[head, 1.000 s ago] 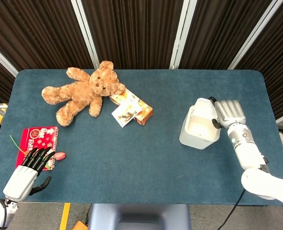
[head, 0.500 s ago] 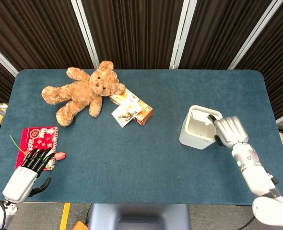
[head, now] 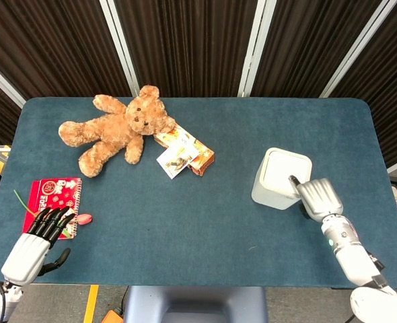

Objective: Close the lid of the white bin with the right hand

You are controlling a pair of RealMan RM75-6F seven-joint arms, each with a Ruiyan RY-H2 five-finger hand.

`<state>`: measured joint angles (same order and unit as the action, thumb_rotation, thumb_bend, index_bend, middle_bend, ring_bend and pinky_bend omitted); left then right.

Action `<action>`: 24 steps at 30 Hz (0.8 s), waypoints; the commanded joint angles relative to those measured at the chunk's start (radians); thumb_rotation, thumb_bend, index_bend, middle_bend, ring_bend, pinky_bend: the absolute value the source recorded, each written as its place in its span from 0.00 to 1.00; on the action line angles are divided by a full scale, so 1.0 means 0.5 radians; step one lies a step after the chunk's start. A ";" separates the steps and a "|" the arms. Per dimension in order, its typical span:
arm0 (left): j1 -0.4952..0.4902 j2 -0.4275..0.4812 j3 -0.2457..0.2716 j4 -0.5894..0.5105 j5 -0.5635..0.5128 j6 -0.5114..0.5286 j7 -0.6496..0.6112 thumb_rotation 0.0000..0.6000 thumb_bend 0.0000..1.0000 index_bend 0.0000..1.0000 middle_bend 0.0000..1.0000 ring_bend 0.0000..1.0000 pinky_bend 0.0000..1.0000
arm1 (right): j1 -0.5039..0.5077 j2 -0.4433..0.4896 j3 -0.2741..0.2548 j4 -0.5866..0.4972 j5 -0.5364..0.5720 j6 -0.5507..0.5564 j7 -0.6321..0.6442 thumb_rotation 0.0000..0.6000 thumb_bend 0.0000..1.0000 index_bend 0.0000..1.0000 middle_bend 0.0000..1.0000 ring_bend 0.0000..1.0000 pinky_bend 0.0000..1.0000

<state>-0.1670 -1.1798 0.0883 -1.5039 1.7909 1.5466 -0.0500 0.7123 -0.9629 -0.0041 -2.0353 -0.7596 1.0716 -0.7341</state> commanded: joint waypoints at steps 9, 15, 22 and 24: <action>0.005 -0.011 -0.008 0.014 0.014 0.027 0.001 1.00 0.41 0.00 0.00 0.00 0.00 | -0.780 -0.207 -0.298 0.310 -1.506 0.923 0.739 1.00 0.40 0.00 0.27 0.22 0.39; 0.016 -0.039 -0.022 0.058 0.065 0.116 -0.028 1.00 0.40 0.00 0.00 0.00 0.00 | -1.086 -0.508 -0.399 0.806 -1.684 1.155 1.018 1.00 0.30 0.00 0.00 0.00 0.00; 0.027 -0.045 -0.012 0.074 0.071 0.125 -0.014 1.00 0.40 0.00 0.00 0.00 0.00 | -1.115 -0.497 -0.358 0.850 -1.760 1.108 1.055 1.00 0.29 0.00 0.00 0.00 0.00; 0.027 -0.038 -0.011 0.062 0.061 0.113 -0.010 1.00 0.40 0.00 0.00 0.00 0.00 | -1.116 -0.487 -0.344 0.840 -1.734 1.065 1.053 1.00 0.29 0.00 0.00 0.00 0.00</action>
